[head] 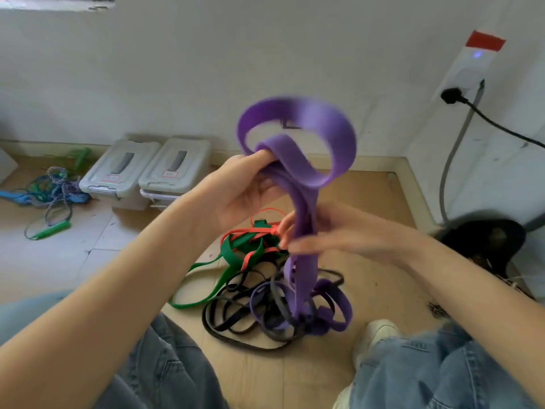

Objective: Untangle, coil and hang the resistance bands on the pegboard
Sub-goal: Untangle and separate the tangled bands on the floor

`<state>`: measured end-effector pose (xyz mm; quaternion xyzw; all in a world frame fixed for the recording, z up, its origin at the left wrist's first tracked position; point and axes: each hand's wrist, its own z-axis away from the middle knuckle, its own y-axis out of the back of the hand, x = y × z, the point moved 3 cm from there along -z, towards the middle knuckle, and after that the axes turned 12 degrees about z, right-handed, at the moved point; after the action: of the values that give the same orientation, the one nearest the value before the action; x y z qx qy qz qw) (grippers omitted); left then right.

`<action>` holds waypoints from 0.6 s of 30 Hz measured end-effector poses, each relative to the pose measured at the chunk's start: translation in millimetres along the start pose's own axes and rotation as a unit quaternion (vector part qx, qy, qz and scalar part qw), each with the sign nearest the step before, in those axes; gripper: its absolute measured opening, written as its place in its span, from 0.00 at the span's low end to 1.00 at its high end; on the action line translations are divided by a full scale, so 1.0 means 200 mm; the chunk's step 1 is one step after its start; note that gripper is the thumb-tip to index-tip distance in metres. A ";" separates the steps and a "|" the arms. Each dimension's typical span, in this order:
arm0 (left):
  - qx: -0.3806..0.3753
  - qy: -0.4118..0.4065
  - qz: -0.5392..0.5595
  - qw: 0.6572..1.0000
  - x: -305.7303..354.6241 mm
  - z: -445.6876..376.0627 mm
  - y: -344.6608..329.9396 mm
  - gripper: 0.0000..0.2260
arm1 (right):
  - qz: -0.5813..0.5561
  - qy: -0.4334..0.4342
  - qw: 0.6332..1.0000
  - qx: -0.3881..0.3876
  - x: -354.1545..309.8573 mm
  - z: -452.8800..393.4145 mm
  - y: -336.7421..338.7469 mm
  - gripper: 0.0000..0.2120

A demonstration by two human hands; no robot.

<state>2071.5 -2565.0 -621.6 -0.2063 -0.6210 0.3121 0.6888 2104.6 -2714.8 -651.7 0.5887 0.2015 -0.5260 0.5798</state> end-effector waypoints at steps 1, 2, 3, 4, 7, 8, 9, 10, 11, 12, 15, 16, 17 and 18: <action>-0.021 0.016 0.019 0.999 0.00 -0.01 0.00 0.12 | -0.029 0.005 0.997 0.074 -0.03 -0.01 0.03 0.10; -0.052 0.031 0.001 0.998 -0.02 -0.02 0.02 0.18 | -0.082 0.013 0.988 0.130 -0.07 -0.01 0.07 0.08; -0.085 0.046 -0.056 0.994 -0.06 -0.01 0.04 0.23 | -0.140 0.027 0.976 0.166 -0.10 -0.02 0.10 0.08; -0.112 0.065 -0.141 0.981 -0.13 0.00 0.06 0.25 | -0.188 0.037 0.963 0.191 -0.13 -0.02 0.14 0.08; -0.158 0.079 -0.418 0.891 -0.31 0.06 0.10 0.15 | -0.302 0.047 0.914 0.267 -0.16 -0.02 0.24 0.04; -0.151 0.052 -0.454 0.877 -0.32 0.05 0.09 0.13 | -0.344 0.041 0.894 0.284 -0.15 -0.02 0.26 0.05; -0.129 0.027 -0.447 0.885 -0.29 0.05 0.08 0.12 | -0.383 0.036 0.879 0.281 -0.13 -0.01 0.28 0.07; -0.098 0.006 -0.394 0.914 -0.23 0.05 0.07 0.10 | -0.412 0.030 0.875 0.253 -0.11 -0.01 0.29 0.13; -0.066 -0.019 -0.323 0.944 -0.15 0.05 0.06 0.10 | -0.411 0.012 0.888 0.206 -0.08 0.00 0.29 0.21; -0.041 -0.040 -0.251 0.966 -0.08 0.05 0.04 0.08 | -0.362 -0.021 0.920 0.148 -0.05 0.01 0.26 0.28; -0.023 -0.044 -0.114 0.992 0.04 0.04 0.00 0.07 | -0.058 -0.045 0.996 -0.049 0.02 0.02 0.04 0.19; -0.018 -0.021 -0.077 0.997 0.05 0.03 0.01 0.12 | -0.008 -0.027 0.998 -0.059 0.02 0.00 -0.02 0.14; -0.014 0.002 -0.048 0.999 0.05 0.02 0.02 0.16 | -0.004 -0.012 1.000 -0.022 0.00 -0.02 -0.05 0.10; -0.017 0.020 -0.042 0.999 0.04 0.01 0.04 0.18 | -0.036 -0.007 0.998 0.046 -0.02 -0.04 -0.04 0.07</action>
<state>2068.6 -2554.3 -620.8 -0.1976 -0.6203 0.2679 0.7102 2098.6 -2703.7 -653.5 0.6030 0.1941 -0.5595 0.5346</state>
